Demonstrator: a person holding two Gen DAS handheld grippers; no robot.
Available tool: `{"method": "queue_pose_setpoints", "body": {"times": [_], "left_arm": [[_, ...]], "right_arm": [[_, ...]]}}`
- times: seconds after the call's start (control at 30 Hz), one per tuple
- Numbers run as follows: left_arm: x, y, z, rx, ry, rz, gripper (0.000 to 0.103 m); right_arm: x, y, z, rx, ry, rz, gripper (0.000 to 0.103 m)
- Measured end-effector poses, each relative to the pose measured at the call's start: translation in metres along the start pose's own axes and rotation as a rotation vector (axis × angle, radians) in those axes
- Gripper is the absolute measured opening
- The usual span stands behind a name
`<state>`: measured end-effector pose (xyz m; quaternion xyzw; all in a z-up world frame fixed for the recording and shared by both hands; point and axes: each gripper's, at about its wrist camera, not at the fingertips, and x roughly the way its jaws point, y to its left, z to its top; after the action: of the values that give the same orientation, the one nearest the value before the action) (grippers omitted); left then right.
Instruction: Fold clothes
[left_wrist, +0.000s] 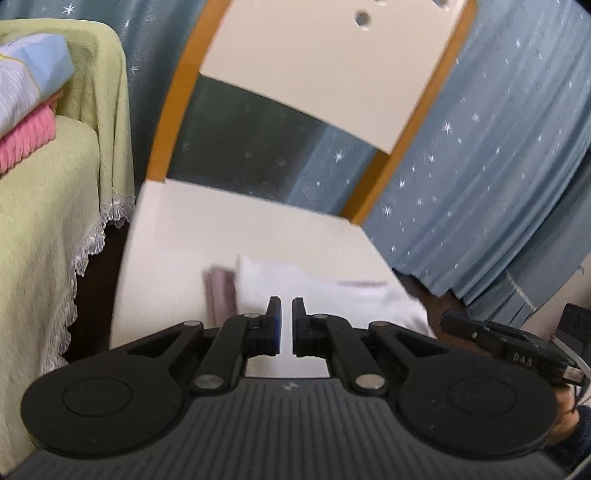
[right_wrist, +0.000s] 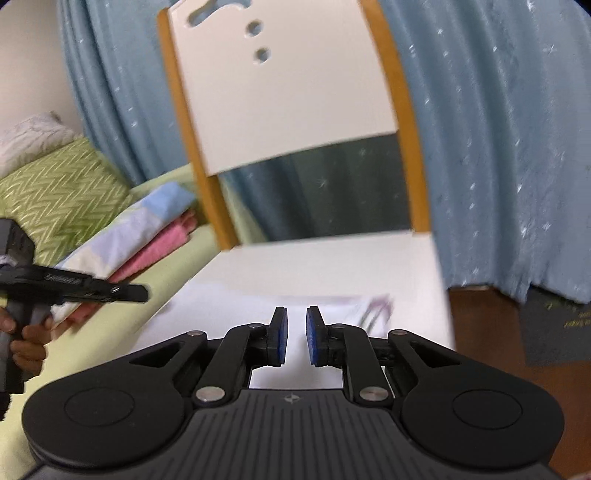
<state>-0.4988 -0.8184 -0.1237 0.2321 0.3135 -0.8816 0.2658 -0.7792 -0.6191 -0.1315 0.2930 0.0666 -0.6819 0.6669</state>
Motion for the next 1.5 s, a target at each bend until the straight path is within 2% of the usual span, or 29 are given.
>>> {"method": "queue_pose_setpoints", "body": {"times": [0.1, 0.13, 0.27, 0.3, 0.33, 0.37, 0.43, 0.63, 0.83, 0.93, 1.0, 1.03, 1.13, 1.2, 1.27, 1.3, 1.4, 1.5], "left_arm": [[0.020, -0.003, -0.014, -0.003, 0.074, 0.058, 0.001], [0.021, -0.004, -0.016, -0.005, 0.074, 0.065, 0.001], [-0.001, -0.021, -0.015, 0.022, 0.040, 0.144, 0.004], [-0.008, -0.029, -0.016, 0.032, 0.034, 0.186, 0.006], [-0.015, -0.037, -0.016, 0.043, 0.029, 0.230, 0.011], [-0.020, -0.046, -0.019, 0.051, 0.030, 0.275, 0.018], [-0.032, -0.065, -0.027, 0.055, 0.046, 0.351, 0.025], [-0.063, -0.110, -0.066, 0.024, 0.119, 0.450, 0.034], [-0.099, -0.137, -0.094, 0.036, 0.109, 0.538, 0.046], [-0.118, -0.150, -0.101, 0.035, 0.098, 0.552, 0.051], [-0.131, -0.159, -0.106, 0.033, 0.090, 0.557, 0.058], [-0.137, -0.164, -0.110, 0.037, 0.084, 0.563, 0.065], [-0.153, -0.182, -0.121, 0.061, 0.069, 0.580, 0.069], [-0.163, -0.193, -0.129, 0.075, 0.060, 0.584, 0.076], [-0.173, -0.202, -0.137, 0.086, 0.040, 0.571, 0.096], [-0.178, -0.207, -0.142, 0.091, 0.028, 0.561, 0.099], [-0.188, -0.217, -0.153, 0.104, 0.001, 0.564, 0.102], [-0.192, -0.226, -0.159, 0.128, 0.007, 0.606, 0.102]], "right_arm": [[0.014, 0.009, -0.021, 0.001, 0.079, -0.033, 0.016], [0.017, 0.010, -0.025, 0.004, 0.085, -0.046, 0.016], [-0.005, 0.015, -0.017, 0.017, 0.010, -0.053, 0.019], [-0.013, 0.018, -0.015, 0.020, -0.009, -0.062, 0.025], [-0.022, 0.022, -0.013, 0.024, -0.022, -0.075, 0.033], [-0.030, 0.025, -0.013, 0.030, -0.032, -0.088, 0.038], [-0.044, 0.033, -0.017, 0.059, -0.024, -0.113, 0.050], [-0.083, 0.056, -0.043, 0.124, 0.037, -0.142, 0.063], [-0.120, 0.077, -0.056, 0.144, 0.039, -0.157, 0.068], [-0.138, 0.088, -0.055, 0.129, 0.031, -0.162, 0.074], [-0.148, 0.097, -0.055, 0.116, 0.033, -0.161, 0.077], [-0.153, 0.101, -0.056, 0.110, 0.037, -0.163, 0.080], [-0.168, 0.115, -0.059, 0.084, 0.057, -0.195, 0.089], [-0.178, 0.124, -0.062, 0.059, 0.068, -0.220, 0.093], [-0.188, 0.131, -0.066, 0.039, 0.077, -0.260, 0.102], [-0.192, 0.136, -0.068, 0.026, 0.077, -0.290, 0.103], [-0.204, 0.147, -0.074, -0.024, 0.072, -0.346, 0.103], [-0.212, 0.150, -0.078, -0.016, 0.077, -0.345, 0.103]]}}
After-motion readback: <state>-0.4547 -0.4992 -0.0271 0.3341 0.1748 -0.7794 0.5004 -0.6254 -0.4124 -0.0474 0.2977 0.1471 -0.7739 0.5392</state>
